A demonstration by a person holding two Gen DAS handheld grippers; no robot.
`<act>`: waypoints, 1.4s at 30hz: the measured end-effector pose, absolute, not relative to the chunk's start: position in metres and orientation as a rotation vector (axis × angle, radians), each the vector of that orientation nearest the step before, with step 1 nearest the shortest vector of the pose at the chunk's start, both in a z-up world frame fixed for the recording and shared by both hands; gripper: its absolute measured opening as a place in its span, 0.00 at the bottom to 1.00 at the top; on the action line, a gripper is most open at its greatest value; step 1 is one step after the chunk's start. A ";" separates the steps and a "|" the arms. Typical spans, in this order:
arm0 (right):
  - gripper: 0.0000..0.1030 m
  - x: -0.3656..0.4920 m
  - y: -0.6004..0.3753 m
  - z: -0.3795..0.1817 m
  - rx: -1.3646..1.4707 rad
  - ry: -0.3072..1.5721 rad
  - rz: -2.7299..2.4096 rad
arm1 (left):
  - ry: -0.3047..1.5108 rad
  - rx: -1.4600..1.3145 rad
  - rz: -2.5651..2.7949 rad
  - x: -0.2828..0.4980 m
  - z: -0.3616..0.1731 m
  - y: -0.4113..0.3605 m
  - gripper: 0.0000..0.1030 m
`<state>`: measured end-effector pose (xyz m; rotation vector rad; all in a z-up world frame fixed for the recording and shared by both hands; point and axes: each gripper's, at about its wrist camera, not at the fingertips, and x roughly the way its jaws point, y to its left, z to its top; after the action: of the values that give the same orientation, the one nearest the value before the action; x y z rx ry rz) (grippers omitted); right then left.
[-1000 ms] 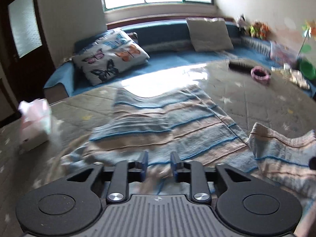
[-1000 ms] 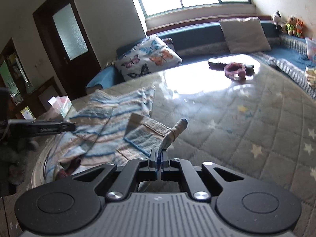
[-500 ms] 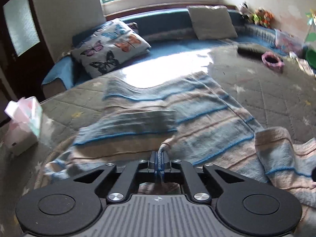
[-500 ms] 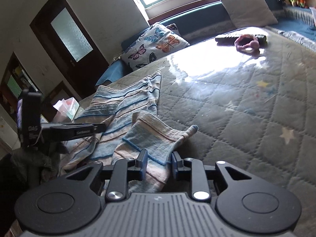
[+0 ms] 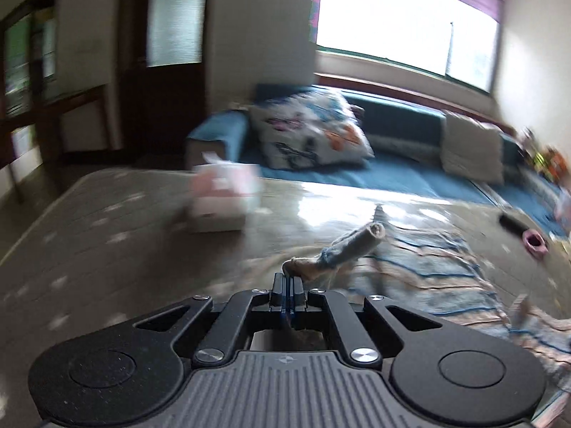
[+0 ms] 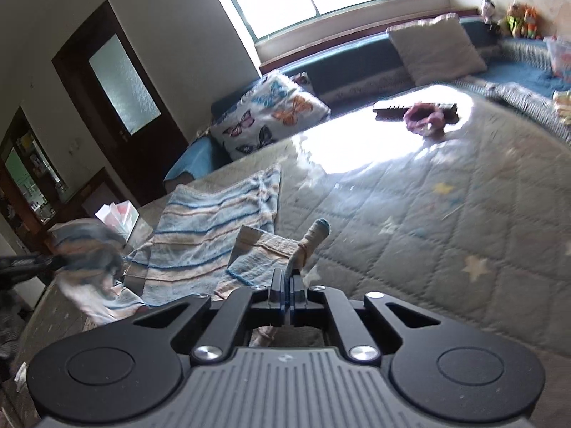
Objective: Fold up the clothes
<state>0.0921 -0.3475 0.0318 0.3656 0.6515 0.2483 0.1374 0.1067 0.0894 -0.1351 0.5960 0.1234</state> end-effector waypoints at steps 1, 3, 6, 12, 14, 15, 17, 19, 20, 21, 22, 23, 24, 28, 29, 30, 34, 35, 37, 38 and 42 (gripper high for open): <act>0.02 0.086 -0.349 0.036 0.360 0.642 0.244 | 0.595 -0.157 0.141 0.126 0.091 0.117 0.02; 0.02 0.075 -0.353 0.044 0.344 0.622 0.238 | 0.597 -0.193 0.156 0.103 0.092 0.132 0.01; 0.02 0.058 -0.355 0.054 0.317 0.597 0.222 | 0.602 -0.244 0.170 0.069 0.092 0.152 0.01; 0.02 0.020 -0.367 0.060 0.258 0.616 0.188 | 0.708 -0.256 0.203 0.025 0.066 0.171 0.01; 0.02 0.014 -0.371 0.052 0.234 0.672 0.165 | 0.746 -0.257 0.215 0.011 0.057 0.176 0.02; 0.03 0.011 -0.372 0.046 0.223 0.704 0.153 | 0.767 -0.256 0.224 0.005 0.052 0.179 0.02; 0.08 0.005 -0.377 0.039 0.194 0.758 0.128 | 0.798 -0.249 0.252 -0.002 0.046 0.184 0.03; 0.08 0.000 -0.381 0.038 0.166 0.781 0.104 | 0.810 -0.242 0.285 -0.007 0.045 0.190 0.03; 0.08 -0.003 -0.383 0.041 0.145 0.782 0.089 | 0.809 -0.238 0.297 -0.009 0.046 0.192 0.04; 0.08 -0.004 -0.384 0.044 0.133 0.777 0.084 | 0.800 -0.234 0.304 -0.010 0.048 0.193 0.04; 0.08 -0.003 -0.384 0.047 0.122 0.769 0.083 | 0.791 -0.230 0.311 -0.012 0.050 0.194 0.04; 0.08 0.001 -0.382 0.052 0.108 0.756 0.090 | 0.782 -0.225 0.311 -0.012 0.052 0.194 0.04; 0.08 0.005 -0.379 0.055 0.096 0.748 0.103 | 0.771 -0.218 0.306 -0.011 0.055 0.193 0.04; 0.09 0.031 -0.355 0.055 0.057 0.736 0.186 | 0.757 -0.203 0.257 0.012 0.061 0.182 0.04; 0.09 0.042 -0.347 0.052 0.047 0.742 0.212 | 0.758 -0.197 0.242 0.019 0.061 0.178 0.04; 0.09 0.051 -0.340 0.049 0.044 0.751 0.230 | 0.758 -0.192 0.227 0.025 0.061 0.174 0.04; 0.09 0.083 -0.317 0.037 0.025 0.774 0.288 | 0.765 -0.164 0.164 0.054 0.060 0.154 0.05; 0.09 0.090 -0.313 0.035 0.019 0.777 0.296 | 0.768 -0.154 0.152 0.062 0.060 0.149 0.05; 0.09 0.107 -0.305 0.027 0.015 0.794 0.311 | 0.774 -0.134 0.130 0.078 0.058 0.138 0.05; 0.09 0.112 -0.304 0.023 0.011 0.802 0.309 | 0.777 -0.127 0.118 0.086 0.057 0.134 0.05; 0.08 0.125 -0.309 0.008 -0.005 0.850 0.269 | 0.782 -0.099 0.083 0.123 0.055 0.118 0.05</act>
<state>0.1246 -0.3092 0.0078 -0.0051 0.8495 0.2694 0.1234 0.1181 0.0547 -0.0994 0.7817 0.0834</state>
